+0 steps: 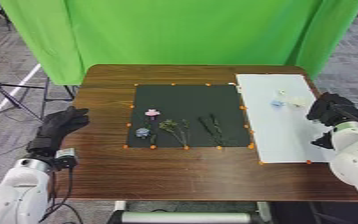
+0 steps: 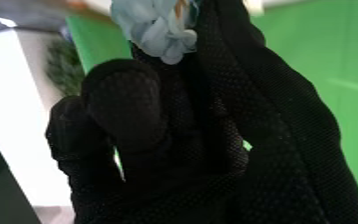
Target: Arrange flowers
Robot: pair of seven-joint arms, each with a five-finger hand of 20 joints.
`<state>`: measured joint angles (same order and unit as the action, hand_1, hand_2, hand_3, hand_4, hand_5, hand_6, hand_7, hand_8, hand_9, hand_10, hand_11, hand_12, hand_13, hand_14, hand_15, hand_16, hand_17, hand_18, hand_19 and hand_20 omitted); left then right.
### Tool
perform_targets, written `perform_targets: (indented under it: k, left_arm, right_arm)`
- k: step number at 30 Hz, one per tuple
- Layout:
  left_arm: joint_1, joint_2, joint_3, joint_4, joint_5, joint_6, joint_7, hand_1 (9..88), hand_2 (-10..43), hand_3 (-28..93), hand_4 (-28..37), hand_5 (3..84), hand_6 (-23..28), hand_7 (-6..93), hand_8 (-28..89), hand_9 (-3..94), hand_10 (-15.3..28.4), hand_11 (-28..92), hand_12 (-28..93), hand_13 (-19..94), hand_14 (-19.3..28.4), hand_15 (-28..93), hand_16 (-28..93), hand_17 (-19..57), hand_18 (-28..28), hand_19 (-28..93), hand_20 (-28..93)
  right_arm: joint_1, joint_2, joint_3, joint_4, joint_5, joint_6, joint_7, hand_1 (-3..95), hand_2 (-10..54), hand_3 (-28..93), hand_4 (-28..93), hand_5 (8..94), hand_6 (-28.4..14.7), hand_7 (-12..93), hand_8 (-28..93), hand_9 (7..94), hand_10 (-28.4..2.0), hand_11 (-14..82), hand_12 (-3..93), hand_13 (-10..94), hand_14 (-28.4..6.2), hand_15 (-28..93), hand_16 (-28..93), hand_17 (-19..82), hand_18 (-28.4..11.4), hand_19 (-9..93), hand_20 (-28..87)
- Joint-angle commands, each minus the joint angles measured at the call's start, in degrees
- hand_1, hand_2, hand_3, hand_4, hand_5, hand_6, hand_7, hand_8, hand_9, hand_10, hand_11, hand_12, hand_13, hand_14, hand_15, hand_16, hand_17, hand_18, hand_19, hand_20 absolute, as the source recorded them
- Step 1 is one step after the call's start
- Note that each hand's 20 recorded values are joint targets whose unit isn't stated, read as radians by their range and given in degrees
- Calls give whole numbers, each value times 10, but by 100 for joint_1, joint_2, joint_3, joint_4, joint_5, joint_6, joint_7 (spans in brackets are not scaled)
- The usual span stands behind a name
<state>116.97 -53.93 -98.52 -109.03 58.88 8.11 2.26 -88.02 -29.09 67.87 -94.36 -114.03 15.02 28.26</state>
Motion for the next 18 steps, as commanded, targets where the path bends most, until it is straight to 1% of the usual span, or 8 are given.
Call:
perform_targets:
  k: [1,3,5,6,9,11,15,18]
  left_arm:
    - [117,49,-119,-58,-42,-10,-94,299,172,578,-259,518,49,150,-79,511,169,229,82,404,203,232,-49,48,158,295,163]
    - [146,59,-133,-69,-71,19,-96,297,172,580,-259,518,50,150,-79,511,169,229,82,403,203,232,-49,47,158,291,162]
    - [139,64,-129,-57,-100,41,-91,297,172,581,-259,518,50,150,-79,511,169,229,82,403,204,232,-49,47,158,289,161]
    - [142,62,-139,-55,-87,30,-96,297,172,581,-259,518,50,150,-79,511,169,229,82,402,204,232,-49,47,158,287,160]
    - [141,83,-155,-47,-108,53,-84,296,172,582,-259,518,51,150,-79,511,168,229,82,403,204,231,-49,46,156,278,154]
    - [89,99,-127,-20,-122,69,-74,296,172,581,-260,518,51,149,-79,511,168,229,82,403,204,231,-49,45,154,271,150]
    - [100,109,-155,-25,-120,47,-92,293,172,584,-262,518,51,150,-79,511,168,229,82,404,203,230,-49,45,151,262,144]
    - [77,113,-132,-13,-117,38,-97,289,173,587,-265,517,52,150,-79,511,169,229,81,405,204,231,-49,44,150,259,142]
  right_arm:
    - [2327,357,-1449,-974,188,258,-181,636,-95,564,-167,811,6,164,63,828,-124,41,363,781,-75,613,349,437,-198,849,616]
    - [3235,264,-2359,-1116,503,243,-376,637,-95,563,-166,812,6,162,62,830,-125,40,363,781,-74,614,351,439,-197,852,615]
    - [4091,74,-3261,-1193,753,165,-584,636,-95,563,-165,813,5,161,62,830,-125,40,363,781,-73,615,351,439,-197,853,614]
    - [4473,-59,-3686,-1198,795,101,-669,636,-95,564,-165,813,6,161,63,831,-125,39,362,782,-73,615,351,439,-197,853,614]
    - [5332,-541,-4693,-1163,1040,-95,-884,634,-95,565,-163,815,6,159,63,832,-124,40,363,783,-72,615,351,441,-195,856,612]
    - [5470,-902,-4859,-1144,1221,-271,-993,633,-95,565,-163,815,6,159,63,831,-125,39,363,785,-71,615,351,442,-194,856,611]
    - [5704,-1627,-5199,-992,1634,-370,-1056,632,-95,565,-164,816,6,159,64,830,-125,38,363,785,-71,614,352,443,-195,858,609]
    - [5703,-2040,-5299,-903,1916,-462,-1106,633,-95,565,-164,816,6,158,64,831,-124,38,363,786,-70,614,352,444,-194,859,608]
